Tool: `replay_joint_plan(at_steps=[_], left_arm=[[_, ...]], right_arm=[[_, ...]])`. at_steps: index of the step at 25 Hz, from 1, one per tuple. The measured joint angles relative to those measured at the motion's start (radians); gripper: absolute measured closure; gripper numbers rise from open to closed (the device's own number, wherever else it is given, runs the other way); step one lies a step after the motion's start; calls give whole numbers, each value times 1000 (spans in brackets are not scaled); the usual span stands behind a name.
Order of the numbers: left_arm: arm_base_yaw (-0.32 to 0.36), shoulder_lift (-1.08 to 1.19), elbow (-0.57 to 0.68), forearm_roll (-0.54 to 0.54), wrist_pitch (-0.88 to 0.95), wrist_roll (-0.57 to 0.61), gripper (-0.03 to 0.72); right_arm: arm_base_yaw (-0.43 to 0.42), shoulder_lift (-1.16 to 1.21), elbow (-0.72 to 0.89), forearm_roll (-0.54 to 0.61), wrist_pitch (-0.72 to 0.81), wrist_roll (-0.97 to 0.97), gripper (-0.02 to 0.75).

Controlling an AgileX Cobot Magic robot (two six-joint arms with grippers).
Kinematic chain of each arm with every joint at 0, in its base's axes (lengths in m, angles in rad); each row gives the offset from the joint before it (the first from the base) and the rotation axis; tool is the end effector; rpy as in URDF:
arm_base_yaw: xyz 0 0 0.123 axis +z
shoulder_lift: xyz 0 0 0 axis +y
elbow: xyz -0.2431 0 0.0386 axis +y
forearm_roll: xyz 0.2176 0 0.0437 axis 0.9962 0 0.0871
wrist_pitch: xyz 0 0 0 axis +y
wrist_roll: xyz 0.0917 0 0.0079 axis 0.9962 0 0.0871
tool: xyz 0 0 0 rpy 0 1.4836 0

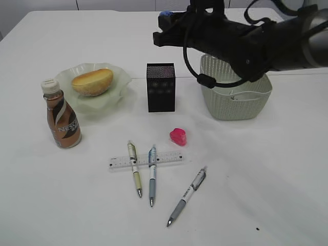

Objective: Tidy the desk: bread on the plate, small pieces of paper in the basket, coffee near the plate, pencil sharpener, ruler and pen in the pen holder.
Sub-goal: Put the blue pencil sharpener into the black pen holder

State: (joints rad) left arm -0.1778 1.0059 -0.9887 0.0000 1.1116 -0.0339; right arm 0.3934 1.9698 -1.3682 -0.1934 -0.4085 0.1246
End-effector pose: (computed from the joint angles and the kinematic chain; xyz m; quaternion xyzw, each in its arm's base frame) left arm 0.1645 -0.0296 0.3094 0.0694 0.9627 -0.0276 0.2601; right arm 0.3901 0.1695 0.2344 -0.1899 0.7211 0.1408 0.6512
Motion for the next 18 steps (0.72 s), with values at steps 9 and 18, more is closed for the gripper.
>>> replay_joint_plan(at_steps=[9, 18], left_arm=[[0, 0, 0, 0, -3, 0, 255], [0, 0, 0, 0, -5, 0, 255]], right_arm=[[0, 138, -9, 60, -201, -105, 570], [0, 262, -125, 105, -204, -177, 570]])
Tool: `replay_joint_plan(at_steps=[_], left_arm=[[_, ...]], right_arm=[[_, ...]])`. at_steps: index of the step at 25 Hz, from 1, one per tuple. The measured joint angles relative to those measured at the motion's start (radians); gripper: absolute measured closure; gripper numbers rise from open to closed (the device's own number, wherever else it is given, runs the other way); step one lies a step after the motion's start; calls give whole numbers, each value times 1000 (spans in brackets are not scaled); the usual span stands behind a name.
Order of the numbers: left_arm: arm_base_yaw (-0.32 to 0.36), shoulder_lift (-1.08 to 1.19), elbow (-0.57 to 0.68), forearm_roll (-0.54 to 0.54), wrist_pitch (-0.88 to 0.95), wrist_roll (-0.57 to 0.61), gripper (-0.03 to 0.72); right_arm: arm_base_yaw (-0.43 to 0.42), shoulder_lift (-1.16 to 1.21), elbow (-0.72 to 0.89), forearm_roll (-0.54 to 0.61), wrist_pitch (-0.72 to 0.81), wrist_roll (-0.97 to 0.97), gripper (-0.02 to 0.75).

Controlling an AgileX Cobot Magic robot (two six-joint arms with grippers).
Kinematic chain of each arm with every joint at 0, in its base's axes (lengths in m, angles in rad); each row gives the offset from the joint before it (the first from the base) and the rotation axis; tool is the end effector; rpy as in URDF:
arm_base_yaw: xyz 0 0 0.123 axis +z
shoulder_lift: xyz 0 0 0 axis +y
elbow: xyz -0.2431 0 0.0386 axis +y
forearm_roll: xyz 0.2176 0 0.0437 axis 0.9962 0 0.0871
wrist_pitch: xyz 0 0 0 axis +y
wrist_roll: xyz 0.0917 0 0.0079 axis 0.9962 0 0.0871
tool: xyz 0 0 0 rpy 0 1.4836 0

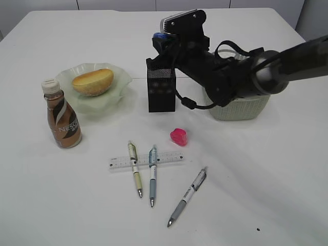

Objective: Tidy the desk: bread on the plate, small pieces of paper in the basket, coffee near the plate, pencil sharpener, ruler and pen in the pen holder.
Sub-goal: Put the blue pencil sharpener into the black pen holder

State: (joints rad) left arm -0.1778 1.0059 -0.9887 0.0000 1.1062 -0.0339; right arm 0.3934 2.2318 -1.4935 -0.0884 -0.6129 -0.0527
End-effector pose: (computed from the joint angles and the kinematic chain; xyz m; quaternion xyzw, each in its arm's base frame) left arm 0.1649 -0.0296 0.3097 0.0693 0.9620 -0.0279 0.2626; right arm 0.4248 0.1814 0.1733 -0.2018 0.6923 0.1108 0.6839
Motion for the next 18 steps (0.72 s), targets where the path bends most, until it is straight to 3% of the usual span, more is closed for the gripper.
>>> replay_joint_plan(at_steps=[18], left_arm=[[0, 0, 0, 0, -17, 0, 255]], right_arm=[[0, 71, -50, 53, 24, -79, 570]])
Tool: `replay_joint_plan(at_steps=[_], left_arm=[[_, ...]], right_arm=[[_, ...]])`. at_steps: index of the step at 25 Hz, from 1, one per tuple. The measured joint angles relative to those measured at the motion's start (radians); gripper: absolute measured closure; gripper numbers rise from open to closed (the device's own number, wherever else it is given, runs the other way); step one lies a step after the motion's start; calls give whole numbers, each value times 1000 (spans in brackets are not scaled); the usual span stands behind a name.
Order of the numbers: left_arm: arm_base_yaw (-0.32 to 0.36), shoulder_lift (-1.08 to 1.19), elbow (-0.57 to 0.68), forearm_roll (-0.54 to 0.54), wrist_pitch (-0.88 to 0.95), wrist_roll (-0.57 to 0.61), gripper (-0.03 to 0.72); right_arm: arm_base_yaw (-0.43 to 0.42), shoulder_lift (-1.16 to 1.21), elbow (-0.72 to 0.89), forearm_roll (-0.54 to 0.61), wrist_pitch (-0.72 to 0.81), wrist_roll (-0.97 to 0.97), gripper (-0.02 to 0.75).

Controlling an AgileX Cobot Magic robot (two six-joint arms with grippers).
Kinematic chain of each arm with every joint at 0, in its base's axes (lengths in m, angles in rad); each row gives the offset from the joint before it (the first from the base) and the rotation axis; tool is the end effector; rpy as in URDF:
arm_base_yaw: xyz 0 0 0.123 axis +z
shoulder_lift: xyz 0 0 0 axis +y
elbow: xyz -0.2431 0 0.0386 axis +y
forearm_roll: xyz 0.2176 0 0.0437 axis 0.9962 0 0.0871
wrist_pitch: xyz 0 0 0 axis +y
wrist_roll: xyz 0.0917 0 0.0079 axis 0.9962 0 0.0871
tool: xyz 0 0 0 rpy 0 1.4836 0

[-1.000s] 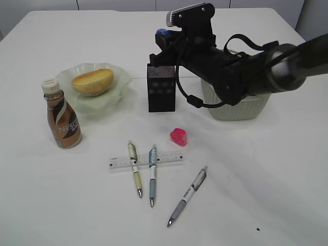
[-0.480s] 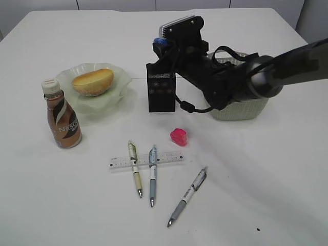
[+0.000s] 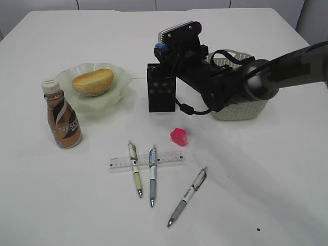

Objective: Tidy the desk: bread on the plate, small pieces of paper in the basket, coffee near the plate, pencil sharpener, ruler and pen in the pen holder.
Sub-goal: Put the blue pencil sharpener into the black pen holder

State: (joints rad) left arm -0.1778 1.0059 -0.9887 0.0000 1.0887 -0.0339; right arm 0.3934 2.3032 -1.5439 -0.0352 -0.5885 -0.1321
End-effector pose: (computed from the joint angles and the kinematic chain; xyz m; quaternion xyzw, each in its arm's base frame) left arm 0.1663 -0.0299 0.3105 0.0692 0.9597 -0.0288 0.2710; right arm 0.4342 0.1822 0.1520 -0.2079 0.7062 0.0855 0.6714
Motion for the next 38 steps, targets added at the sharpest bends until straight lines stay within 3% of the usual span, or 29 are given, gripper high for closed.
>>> replay_joint_plan(at_steps=[21, 28, 33, 38], left_arm=[[0, 0, 0, -16, 0, 0, 255], [0, 0, 0, -20, 0, 0, 255], [0, 0, 0, -23, 0, 0, 255], [0, 0, 0, -23, 0, 0, 255]], right_arm=[[0, 0, 0, 35, 45, -11, 493], [0, 0, -3, 35, 55, -11, 389], [0, 0, -4, 35, 53, -11, 373], [0, -42, -4, 35, 231, 8, 373]])
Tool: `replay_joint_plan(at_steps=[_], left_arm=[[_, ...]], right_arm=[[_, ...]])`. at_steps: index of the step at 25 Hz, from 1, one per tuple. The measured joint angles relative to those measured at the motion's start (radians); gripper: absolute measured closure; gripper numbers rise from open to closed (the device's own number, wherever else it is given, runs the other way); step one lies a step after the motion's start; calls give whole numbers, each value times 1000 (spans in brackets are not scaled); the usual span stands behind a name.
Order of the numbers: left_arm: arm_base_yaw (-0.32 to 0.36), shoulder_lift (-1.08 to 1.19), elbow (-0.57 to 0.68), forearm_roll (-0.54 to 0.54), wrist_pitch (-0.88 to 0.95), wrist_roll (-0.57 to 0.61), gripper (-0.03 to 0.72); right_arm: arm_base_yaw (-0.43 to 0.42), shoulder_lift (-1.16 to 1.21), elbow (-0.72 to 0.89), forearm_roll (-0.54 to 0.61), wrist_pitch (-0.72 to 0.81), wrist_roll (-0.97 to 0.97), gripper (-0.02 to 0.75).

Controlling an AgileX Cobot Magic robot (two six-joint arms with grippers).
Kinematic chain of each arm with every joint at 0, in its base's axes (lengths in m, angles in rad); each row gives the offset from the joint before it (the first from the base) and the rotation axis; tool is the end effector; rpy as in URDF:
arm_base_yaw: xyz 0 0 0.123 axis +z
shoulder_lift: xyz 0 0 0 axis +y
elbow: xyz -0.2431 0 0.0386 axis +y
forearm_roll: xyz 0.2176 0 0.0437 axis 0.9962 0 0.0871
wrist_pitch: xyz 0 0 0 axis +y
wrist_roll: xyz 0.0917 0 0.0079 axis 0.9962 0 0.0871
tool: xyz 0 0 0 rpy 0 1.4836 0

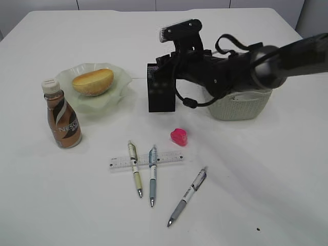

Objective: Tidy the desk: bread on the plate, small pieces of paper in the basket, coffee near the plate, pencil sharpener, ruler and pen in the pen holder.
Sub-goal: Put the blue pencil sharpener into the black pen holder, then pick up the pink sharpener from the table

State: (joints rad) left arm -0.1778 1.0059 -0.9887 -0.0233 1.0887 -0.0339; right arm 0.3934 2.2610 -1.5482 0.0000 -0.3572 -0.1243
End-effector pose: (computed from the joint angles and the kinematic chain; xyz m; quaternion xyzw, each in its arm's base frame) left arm 0.1660 -0.0318 0.3105 0.0668 0.9598 -0.0401 0.2698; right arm 0.4308 0.1788 0.1521 -0.2036 0.7689 0.0813 0.6007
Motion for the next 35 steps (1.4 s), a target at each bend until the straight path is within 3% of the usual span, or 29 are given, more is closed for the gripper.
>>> replay_joint_plan(at_steps=[9, 15, 19, 26, 35], left_arm=[[0, 0, 0, -13, 7, 0, 255], [0, 0, 0, -67, 61, 0, 255], [0, 0, 0, -71, 108, 0, 255], [0, 0, 0, -71, 150, 0, 255], [0, 0, 0, -71, 152, 0, 255]], right_arm=[[0, -254, -2, 28, 588, 22, 373], [0, -324, -104, 56, 1185, 31, 373], [0, -324, -200, 81, 1444, 7, 373], [0, -317, -231, 142, 1575, -220, 373], [0, -177, -233, 175, 1497, -323, 373]])
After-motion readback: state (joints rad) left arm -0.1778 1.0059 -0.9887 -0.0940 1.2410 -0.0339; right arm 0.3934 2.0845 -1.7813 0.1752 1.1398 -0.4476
